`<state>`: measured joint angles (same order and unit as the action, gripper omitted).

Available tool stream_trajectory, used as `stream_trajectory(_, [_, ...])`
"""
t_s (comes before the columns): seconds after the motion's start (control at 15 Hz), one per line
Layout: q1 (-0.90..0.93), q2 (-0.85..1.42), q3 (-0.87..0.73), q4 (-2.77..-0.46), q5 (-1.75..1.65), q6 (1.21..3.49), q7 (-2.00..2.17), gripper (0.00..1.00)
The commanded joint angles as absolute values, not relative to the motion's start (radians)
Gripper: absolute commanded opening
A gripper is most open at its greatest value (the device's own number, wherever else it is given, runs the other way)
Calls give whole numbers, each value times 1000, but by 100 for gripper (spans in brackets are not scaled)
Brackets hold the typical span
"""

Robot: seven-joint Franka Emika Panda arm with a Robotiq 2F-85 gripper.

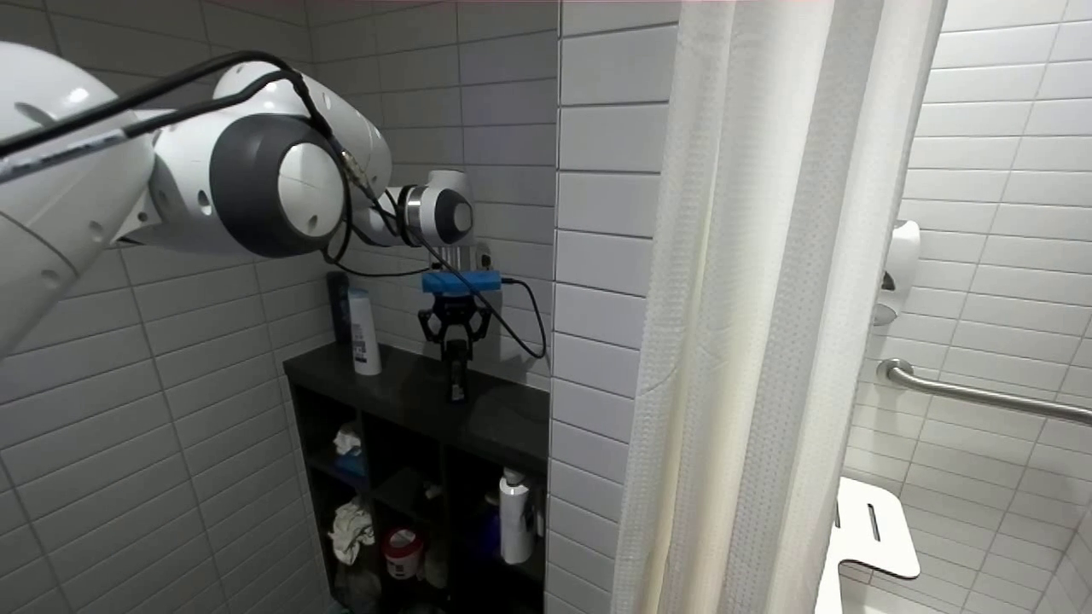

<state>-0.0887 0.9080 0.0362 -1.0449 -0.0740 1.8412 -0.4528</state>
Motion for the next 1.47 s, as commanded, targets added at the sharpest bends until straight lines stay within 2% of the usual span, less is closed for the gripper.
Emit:
stream_trajectory(0.0, [-96, 951, 39, -967, -72, 1800, -460, 26])
stream_trajectory(1.2, [-117, 1052, 30, -846, -73, 1733, -460, 26])
stream_trajectory(1.27, [-119, 1053, 29, -844, -74, 1732, -458, 68])
stream_trajectory(1.4, [-123, 1051, 30, -851, -74, 1738, -455, 81])
